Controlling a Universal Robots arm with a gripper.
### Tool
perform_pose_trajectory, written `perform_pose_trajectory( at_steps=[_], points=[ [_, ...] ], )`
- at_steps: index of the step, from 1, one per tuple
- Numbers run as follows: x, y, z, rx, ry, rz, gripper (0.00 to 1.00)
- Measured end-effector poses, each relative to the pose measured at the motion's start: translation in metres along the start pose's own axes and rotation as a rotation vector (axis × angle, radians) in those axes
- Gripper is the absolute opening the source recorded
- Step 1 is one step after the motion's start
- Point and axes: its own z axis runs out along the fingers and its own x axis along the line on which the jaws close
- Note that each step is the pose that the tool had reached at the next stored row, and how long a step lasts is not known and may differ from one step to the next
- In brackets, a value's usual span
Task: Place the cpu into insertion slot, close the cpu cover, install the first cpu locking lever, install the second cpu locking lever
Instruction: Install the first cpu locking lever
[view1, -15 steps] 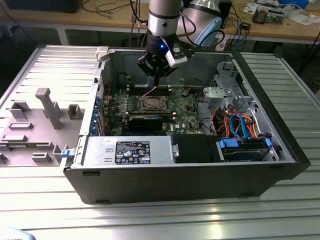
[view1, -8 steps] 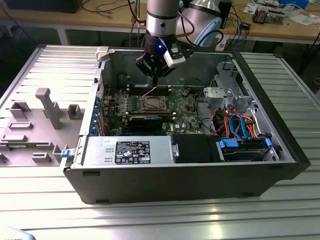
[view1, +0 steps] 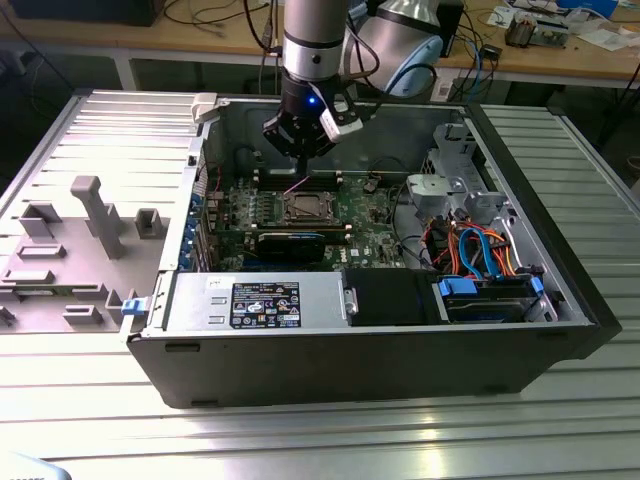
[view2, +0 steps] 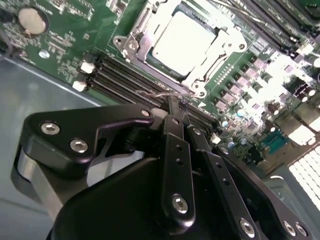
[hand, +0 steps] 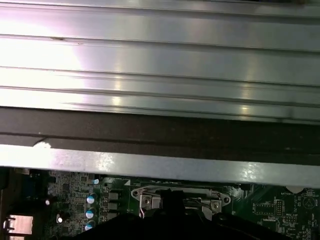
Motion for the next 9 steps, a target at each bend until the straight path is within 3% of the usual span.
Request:
perform_pose_trajectory(
  at_steps=[9],
  points=[
    [0.0032,0.0003,0.0182,-0.003,0.0,-0.008,0.11]
  ],
)
